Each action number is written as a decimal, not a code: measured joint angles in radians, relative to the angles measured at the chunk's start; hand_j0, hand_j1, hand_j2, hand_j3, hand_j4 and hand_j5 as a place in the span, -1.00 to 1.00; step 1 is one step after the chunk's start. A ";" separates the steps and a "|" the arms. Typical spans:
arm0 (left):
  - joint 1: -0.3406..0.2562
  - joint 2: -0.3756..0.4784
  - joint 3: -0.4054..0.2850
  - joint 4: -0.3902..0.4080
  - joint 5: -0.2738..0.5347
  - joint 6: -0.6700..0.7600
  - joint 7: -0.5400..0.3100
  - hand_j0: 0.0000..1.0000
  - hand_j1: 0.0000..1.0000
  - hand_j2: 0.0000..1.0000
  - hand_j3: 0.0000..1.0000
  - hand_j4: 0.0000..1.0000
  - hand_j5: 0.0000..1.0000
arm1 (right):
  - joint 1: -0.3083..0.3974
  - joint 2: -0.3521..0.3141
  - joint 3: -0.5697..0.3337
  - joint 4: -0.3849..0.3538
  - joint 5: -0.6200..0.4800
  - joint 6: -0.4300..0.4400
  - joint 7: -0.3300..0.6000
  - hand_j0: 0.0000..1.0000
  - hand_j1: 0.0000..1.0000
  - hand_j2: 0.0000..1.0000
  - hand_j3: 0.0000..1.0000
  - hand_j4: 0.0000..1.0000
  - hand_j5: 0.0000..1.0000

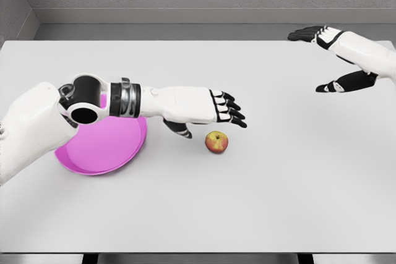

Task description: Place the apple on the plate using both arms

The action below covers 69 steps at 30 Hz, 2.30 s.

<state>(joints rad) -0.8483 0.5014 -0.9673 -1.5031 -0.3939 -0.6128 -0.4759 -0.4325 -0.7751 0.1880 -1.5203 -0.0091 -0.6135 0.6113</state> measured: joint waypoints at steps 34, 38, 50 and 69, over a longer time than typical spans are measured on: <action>-0.006 -0.064 -0.072 0.065 -0.119 0.000 -0.003 0.80 0.80 0.80 0.80 0.80 0.80 | -0.038 -0.006 0.095 0.022 0.044 0.000 0.000 1.00 1.00 1.00 1.00 1.00 1.00; -0.006 -0.064 -0.085 0.066 -0.119 0.000 -0.003 0.79 0.79 0.79 0.79 0.79 0.79 | -0.040 -0.006 0.095 0.027 0.044 0.000 0.000 1.00 1.00 1.00 1.00 1.00 1.00; -0.011 -0.066 -0.098 0.071 -0.136 0.000 -0.003 0.74 0.74 0.74 0.74 0.74 0.74 | -0.043 -0.003 0.095 0.031 0.044 0.000 0.000 1.00 1.00 1.00 1.00 1.00 1.00; -0.029 -0.105 -0.098 0.125 -0.154 0.000 -0.003 0.71 0.71 0.71 0.71 0.71 0.71 | -0.043 -0.006 0.097 0.031 0.044 0.000 0.000 1.00 1.00 1.00 1.00 1.00 1.00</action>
<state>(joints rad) -0.8774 0.3968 -1.0655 -1.3778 -0.5474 -0.6129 -0.4791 -0.4755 -0.7809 0.2846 -1.4896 0.0351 -0.6139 0.6114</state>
